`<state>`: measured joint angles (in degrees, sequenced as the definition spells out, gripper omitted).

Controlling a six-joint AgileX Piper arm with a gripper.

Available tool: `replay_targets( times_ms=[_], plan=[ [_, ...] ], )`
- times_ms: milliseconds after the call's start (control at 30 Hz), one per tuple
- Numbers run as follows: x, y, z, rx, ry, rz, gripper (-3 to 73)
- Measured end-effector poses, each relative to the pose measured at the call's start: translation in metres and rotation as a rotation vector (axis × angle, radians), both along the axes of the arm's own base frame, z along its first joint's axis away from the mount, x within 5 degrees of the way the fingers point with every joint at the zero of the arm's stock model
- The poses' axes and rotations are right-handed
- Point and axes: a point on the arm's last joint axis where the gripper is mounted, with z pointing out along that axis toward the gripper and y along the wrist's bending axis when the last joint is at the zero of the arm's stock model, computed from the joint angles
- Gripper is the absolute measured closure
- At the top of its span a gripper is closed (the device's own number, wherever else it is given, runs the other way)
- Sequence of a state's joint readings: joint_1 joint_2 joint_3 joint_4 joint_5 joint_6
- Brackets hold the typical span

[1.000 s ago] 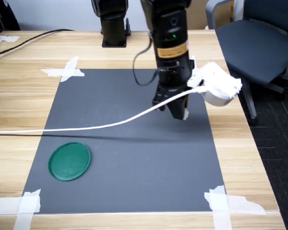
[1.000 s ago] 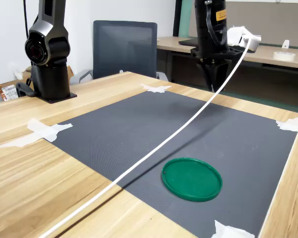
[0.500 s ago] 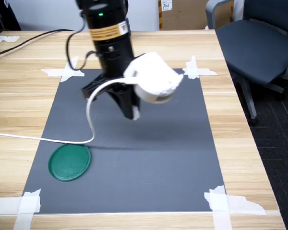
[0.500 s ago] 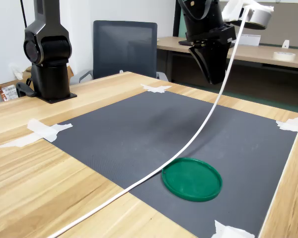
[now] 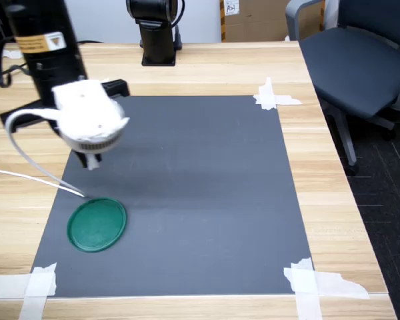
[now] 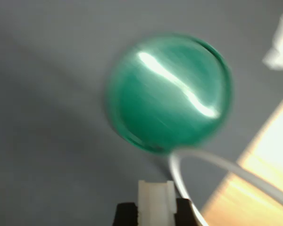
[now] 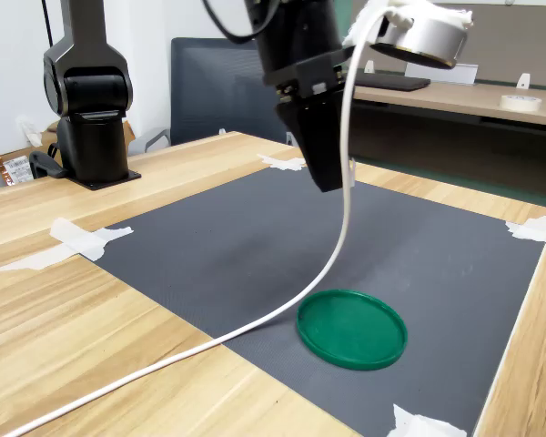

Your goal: Grasp a white terminal and put it in the green lid.

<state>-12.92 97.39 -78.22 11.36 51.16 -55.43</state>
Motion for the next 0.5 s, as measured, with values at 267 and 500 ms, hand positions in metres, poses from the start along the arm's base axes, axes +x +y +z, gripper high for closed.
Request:
replay_targets(
  times_ms=[267, 500],
  plan=[
    [-0.002, -0.031, -0.009, -0.003, 0.008, -0.052, 61.6],
    [0.012, -0.031, -0.022, 0.059, 0.006, -0.073, 61.6]
  ],
)
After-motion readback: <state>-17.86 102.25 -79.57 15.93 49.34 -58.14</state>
